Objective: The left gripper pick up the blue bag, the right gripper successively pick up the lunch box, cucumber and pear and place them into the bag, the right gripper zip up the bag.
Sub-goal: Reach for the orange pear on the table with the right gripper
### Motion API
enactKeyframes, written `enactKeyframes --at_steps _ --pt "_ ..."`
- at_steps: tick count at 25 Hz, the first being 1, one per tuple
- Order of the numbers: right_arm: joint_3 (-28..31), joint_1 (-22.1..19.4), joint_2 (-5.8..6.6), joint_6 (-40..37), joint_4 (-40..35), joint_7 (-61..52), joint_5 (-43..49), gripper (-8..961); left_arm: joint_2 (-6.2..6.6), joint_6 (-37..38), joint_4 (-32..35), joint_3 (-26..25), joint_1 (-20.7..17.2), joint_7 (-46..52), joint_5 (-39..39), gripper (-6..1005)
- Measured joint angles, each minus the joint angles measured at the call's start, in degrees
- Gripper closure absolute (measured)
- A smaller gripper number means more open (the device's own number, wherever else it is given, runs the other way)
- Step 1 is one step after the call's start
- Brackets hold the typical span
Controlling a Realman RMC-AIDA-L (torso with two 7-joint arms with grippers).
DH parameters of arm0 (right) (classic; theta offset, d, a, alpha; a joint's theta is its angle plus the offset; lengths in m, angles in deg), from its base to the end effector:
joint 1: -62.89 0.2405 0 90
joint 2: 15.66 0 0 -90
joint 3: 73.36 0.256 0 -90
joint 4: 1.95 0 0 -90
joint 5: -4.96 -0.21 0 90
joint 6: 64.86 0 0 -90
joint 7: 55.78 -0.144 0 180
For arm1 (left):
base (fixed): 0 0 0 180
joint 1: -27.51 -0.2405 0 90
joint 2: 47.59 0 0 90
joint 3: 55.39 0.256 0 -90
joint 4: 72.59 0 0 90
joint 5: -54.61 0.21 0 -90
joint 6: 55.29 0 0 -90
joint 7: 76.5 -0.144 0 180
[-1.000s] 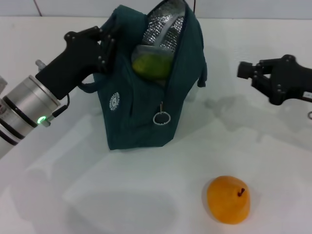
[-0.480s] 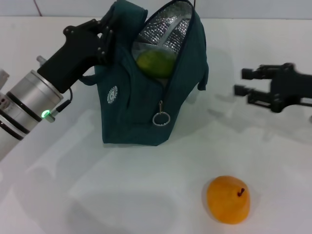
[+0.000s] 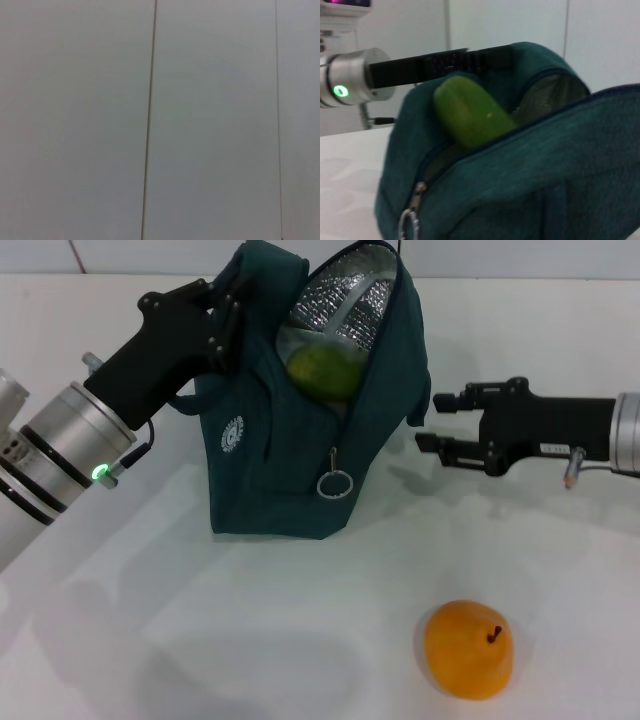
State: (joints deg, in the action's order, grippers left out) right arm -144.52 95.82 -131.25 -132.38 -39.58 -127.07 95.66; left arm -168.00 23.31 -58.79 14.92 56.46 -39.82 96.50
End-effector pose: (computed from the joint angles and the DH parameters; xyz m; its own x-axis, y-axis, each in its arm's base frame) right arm 0.2206 0.3751 -0.0280 0.9101 -0.1026 -0.4016 -0.2455 -0.9141 -0.3228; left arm -0.2456 0.3432 -0.0240 0.5690 -0.1069 0.8154 0.5646 -0.6701 -0.4819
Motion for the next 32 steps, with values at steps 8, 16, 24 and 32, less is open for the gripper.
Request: enactKeyframes --at_steps 8,16,24,32 --pt "-0.1 0.3 -0.24 3.0 0.6 2.6 -4.4 463 -0.05 0.5 0.1 0.0 0.8 -3.7 0.2 926" --pt "0.6 0.2 -0.33 3.3 0.7 5.9 -7.3 560 -0.09 0.6 -0.2 0.1 1.1 -4.2 0.3 915" --pt "1.1 -4.1 0.19 -4.1 -0.2 16.2 -19.6 888 -0.19 8.4 -2.1 0.1 -1.7 -8.3 0.4 905" --pt "1.0 -6.6 -0.10 -11.9 -1.3 22.0 -21.6 889 -0.37 15.2 -6.8 0.7 -1.8 -13.1 0.0 894"
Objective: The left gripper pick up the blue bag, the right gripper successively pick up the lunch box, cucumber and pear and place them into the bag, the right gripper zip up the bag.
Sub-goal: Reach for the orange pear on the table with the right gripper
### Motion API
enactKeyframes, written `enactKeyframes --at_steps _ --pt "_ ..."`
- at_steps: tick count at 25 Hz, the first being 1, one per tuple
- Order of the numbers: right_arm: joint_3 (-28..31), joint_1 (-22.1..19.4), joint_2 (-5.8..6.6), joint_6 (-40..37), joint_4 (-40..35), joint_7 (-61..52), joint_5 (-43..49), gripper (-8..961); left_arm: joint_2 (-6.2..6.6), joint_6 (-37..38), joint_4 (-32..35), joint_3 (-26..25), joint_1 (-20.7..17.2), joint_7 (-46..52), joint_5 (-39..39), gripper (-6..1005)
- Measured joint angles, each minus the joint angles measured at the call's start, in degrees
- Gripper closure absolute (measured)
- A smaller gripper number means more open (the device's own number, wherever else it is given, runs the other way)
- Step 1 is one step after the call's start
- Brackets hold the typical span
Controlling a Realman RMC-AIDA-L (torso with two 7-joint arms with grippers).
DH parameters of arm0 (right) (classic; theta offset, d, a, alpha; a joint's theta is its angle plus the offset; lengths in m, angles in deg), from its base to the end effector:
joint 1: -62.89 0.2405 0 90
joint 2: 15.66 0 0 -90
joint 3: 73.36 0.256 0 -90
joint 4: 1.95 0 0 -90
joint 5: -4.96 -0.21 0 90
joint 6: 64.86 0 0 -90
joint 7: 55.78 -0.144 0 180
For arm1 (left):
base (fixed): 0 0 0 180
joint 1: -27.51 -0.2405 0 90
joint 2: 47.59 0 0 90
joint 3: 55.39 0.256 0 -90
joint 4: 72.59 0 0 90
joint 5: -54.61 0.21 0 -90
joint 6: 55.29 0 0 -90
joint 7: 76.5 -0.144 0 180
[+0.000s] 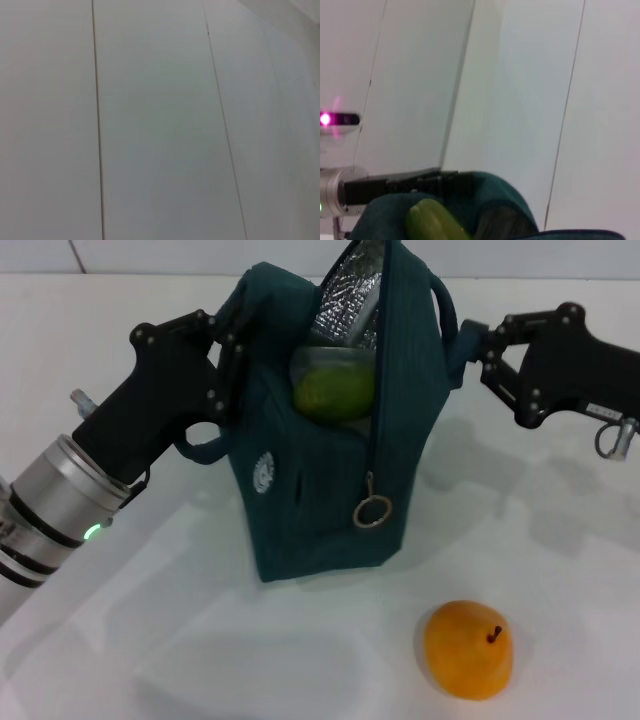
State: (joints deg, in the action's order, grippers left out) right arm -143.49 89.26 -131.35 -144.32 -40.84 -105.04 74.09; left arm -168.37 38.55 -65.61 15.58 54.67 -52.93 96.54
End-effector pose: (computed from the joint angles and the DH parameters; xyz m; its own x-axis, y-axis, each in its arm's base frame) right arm 0.2077 0.3501 0.0089 0.7537 0.2434 -0.6105 -0.1127 -0.8673 -0.4848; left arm -0.2452 0.2996 -0.0271 0.5492 -0.2902 0.7837 0.4372 -0.6994 -0.5654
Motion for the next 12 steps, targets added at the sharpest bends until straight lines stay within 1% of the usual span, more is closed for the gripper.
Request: enactKeyframes --at_steps 3,5,7,12 --pt "0.2 -0.1 0.11 0.5 0.0 0.4 -0.4 890 0.00 -0.7 -1.5 0.0 0.6 -0.1 0.0 890" --pt "-0.1 0.1 0.07 2.7 1.1 0.9 -0.3 890 0.00 -1.6 -2.8 0.0 1.3 -0.4 0.0 887" --pt "-0.3 0.3 0.04 3.3 1.5 1.4 -0.1 890 0.00 -2.2 -3.6 0.0 1.9 -0.4 0.0 885" --pt "-0.5 -0.3 0.04 1.1 -0.1 1.5 -0.2 890 0.02 -2.3 -3.6 -0.3 2.4 -0.3 -0.9 878"
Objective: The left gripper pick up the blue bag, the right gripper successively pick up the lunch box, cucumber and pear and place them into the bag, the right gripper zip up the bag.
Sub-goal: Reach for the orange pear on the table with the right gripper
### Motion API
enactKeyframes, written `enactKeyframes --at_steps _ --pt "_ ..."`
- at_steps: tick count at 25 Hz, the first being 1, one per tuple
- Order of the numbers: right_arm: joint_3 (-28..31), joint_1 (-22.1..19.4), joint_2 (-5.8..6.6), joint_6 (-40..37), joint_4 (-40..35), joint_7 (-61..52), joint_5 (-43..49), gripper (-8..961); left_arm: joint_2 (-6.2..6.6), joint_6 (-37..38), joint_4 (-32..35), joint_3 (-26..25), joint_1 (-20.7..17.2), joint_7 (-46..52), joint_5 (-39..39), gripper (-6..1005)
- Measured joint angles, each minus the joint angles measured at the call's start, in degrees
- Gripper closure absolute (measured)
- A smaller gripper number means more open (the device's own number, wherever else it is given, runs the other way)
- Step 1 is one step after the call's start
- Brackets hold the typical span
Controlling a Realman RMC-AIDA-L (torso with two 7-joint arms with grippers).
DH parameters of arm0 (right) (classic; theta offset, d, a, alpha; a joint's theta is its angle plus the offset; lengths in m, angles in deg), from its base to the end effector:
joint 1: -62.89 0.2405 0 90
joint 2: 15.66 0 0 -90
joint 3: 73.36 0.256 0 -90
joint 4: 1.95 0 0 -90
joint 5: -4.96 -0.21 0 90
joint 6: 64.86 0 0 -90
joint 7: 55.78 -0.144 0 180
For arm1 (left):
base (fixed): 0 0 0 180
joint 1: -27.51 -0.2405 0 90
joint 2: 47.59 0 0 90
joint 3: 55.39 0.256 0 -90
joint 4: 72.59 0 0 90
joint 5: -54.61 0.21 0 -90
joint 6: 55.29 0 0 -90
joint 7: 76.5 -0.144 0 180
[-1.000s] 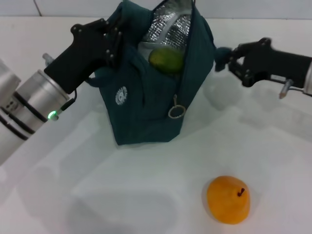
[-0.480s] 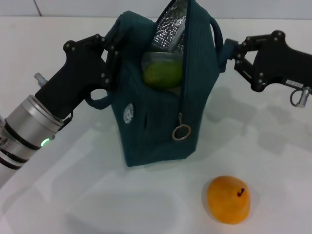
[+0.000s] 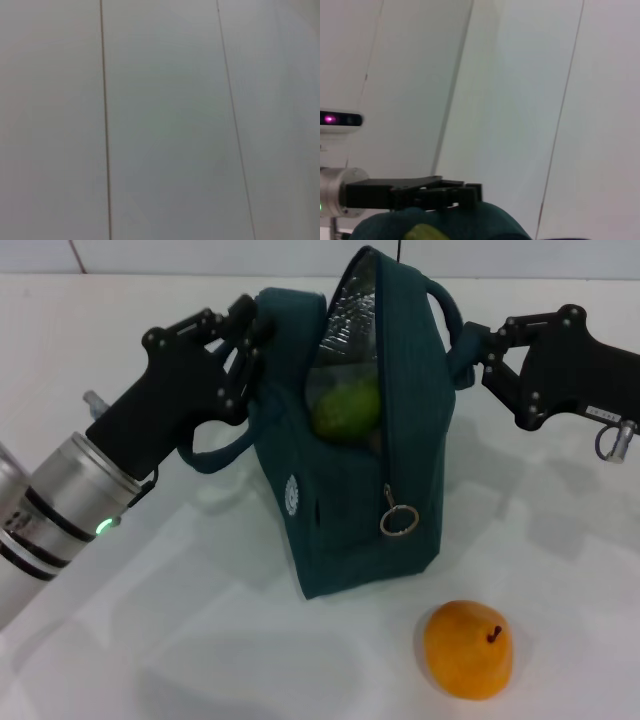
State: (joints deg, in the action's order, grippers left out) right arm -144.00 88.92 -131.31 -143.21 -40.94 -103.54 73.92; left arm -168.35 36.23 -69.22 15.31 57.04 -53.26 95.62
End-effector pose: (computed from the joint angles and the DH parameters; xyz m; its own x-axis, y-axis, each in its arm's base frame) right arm 0.2105 0.3506 0.0078 0.7660 0.2567 -0.5893 -0.1021 -0.8566 -0.5058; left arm -0.2471 0.3066 -0.0348 0.5725 -0.2416 0.7835 0.4664 -0.6900 -0.5535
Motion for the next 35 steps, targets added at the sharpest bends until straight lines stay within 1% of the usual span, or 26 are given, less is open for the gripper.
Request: enactKeyframes --at_steps 3,6,9,12,15,18,21,24,27,28,32,35 --pt "0.0 0.0 0.00 0.1 1.4 0.6 0.0 890 0.00 -0.3 -0.4 0.1 1.1 0.2 -0.8 874" --pt "0.0 0.2 0.02 0.6 1.9 1.4 0.0 890 0.00 0.2 -0.1 0.2 1.1 0.4 -0.6 678" --pt "0.2 0.2 0.08 -0.1 2.0 1.8 -0.1 891 0.00 0.7 0.0 0.3 1.4 0.5 0.2 572" --pt "0.1 0.4 -0.05 -0.2 3.3 3.6 -0.2 891 0.00 0.1 -0.5 0.4 2.6 0.3 1.2 467" --pt "0.1 0.7 -0.19 -1.0 4.1 5.3 -0.2 891 0.00 -1.3 -0.7 0.3 3.7 0.4 1.2 467" --pt "-0.4 0.6 -0.25 -1.2 4.4 5.6 -0.3 891 0.00 -2.5 -0.6 0.1 4.0 0.7 0.1 468" --pt "-0.4 0.4 -0.26 -1.2 5.3 5.8 -0.3 891 0.23 -3.1 -0.1 0.0 3.6 5.2 -2.3 468" --pt "-0.3 0.1 -0.25 -1.2 5.7 6.0 -1.2 891 1.28 -3.0 3.6 0.3 2.2 16.2 -2.4 469" --pt "-0.1 0.1 -0.16 -1.2 6.1 6.0 -1.7 891 2.93 -3.0 10.9 0.5 -0.8 27.9 2.4 469" --pt "-0.1 0.1 -0.11 -1.2 6.1 6.0 -1.7 891 3.59 -2.9 13.4 0.5 -1.8 31.6 4.2 470" --pt "0.0 0.1 0.11 -1.3 5.7 6.0 -1.7 891 6.96 -2.8 24.9 0.0 -5.7 52.1 13.7 470" --pt "0.0 0.1 0.23 -1.2 5.7 6.0 -1.7 891 8.85 -2.7 30.3 -0.1 -7.7 63.4 18.7 471"
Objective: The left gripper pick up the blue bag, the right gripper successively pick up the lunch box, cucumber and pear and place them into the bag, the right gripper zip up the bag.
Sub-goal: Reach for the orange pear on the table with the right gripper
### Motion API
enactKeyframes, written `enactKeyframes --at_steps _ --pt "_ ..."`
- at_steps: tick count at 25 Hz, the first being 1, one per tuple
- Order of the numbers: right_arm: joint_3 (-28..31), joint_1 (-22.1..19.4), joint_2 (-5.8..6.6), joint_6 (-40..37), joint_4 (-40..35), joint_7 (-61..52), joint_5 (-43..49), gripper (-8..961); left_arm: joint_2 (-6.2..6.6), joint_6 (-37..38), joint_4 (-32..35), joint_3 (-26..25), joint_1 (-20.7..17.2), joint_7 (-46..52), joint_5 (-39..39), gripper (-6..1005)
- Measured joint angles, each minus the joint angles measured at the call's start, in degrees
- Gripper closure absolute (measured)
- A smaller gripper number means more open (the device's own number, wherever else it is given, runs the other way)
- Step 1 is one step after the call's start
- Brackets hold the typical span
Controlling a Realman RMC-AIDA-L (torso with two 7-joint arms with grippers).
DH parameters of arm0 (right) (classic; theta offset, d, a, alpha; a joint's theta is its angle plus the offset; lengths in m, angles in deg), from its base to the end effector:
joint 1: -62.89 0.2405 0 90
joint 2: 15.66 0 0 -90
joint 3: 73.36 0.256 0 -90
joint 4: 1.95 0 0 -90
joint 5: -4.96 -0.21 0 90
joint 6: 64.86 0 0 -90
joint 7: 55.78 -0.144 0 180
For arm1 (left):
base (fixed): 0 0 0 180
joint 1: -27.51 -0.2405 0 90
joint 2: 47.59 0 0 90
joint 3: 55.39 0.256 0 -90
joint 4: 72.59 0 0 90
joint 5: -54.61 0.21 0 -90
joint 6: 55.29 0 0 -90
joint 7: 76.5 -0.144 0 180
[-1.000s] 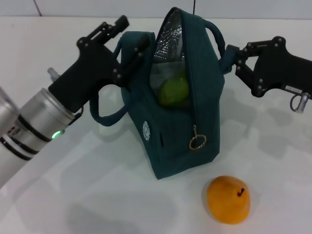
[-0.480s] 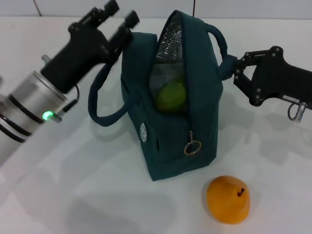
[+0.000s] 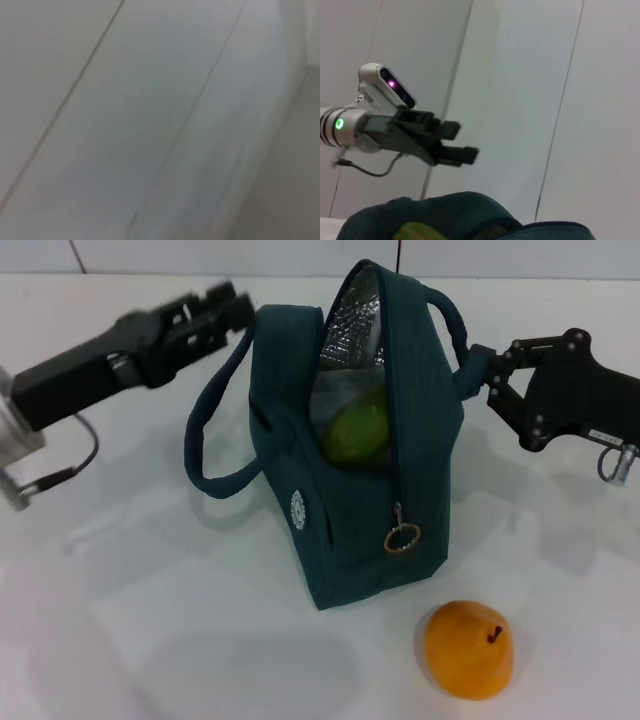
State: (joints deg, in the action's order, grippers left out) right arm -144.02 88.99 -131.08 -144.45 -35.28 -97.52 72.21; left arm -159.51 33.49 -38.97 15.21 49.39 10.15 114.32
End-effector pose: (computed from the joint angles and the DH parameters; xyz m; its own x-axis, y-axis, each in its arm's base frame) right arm 0.2262 0.3433 0.0001 0.7704 0.2655 -0.5796 -0.1038 -0.8448 -0.5249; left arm -0.2403 0.3224 0.0399 0.3889 0.3613 0.8475 0.5796 -0.8110 0.0797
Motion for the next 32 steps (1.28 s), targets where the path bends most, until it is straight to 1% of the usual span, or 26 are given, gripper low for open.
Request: enactKeyframes --at_steps 2,5,9,13,19,22,27,28,29,30,31,32 --pt "0.0 0.0 0.05 0.1 0.0 0.0 0.0 891 -0.04 -0.1 2.4 0.0 -1.7 3.7 2.0 471" --pt "0.0 0.2 0.06 0.1 0.0 0.0 0.1 891 -0.83 -0.6 3.5 -0.1 -3.8 4.4 3.1 471" --pt "-0.1 0.5 0.02 -0.1 -0.1 0.1 0.2 892 -1.53 -1.9 3.3 -0.2 -4.4 4.5 5.0 472" --pt "-0.4 0.6 -0.04 -0.1 -0.1 0.3 0.1 892 -2.69 -4.0 3.5 -0.2 -3.4 4.8 8.3 473" --pt "-0.4 0.6 -0.06 -0.1 -0.2 0.6 0.0 892 -3.78 -8.1 3.7 -0.4 -0.4 6.4 11.7 474" --pt "-0.3 0.3 -0.06 -0.1 -0.2 0.6 0.1 892 -4.07 -8.7 3.4 -1.3 0.7 6.4 12.1 474" --pt "-0.1 0.0 -0.06 -0.8 0.3 0.5 0.0 889 -4.40 -9.0 3.3 -2.9 1.4 5.4 12.1 475" --pt "-0.1 -0.3 -0.02 -2.1 0.6 0.3 0.0 886 -4.66 -9.0 3.2 -3.1 1.4 4.3 12.1 475" --pt "-0.1 -0.4 -0.02 -2.2 0.6 0.3 0.0 883 -4.99 -9.1 3.1 -3.4 1.5 3.3 12.1 498" --pt "-0.1 -0.7 -0.01 -2.5 0.6 0.3 0.0 880 -5.50 -9.1 3.0 -3.7 1.5 1.9 12.1 521" --pt "-0.1 -0.9 -0.02 -2.5 0.6 0.3 0.0 877 -6.53 -9.2 2.9 -4.2 1.5 -1.2 12.1 543" --pt "0.0 -1.1 -0.03 -2.4 0.7 0.3 0.0 873 -6.82 -9.2 2.9 -4.3 1.5 -2.1 12.2 566"
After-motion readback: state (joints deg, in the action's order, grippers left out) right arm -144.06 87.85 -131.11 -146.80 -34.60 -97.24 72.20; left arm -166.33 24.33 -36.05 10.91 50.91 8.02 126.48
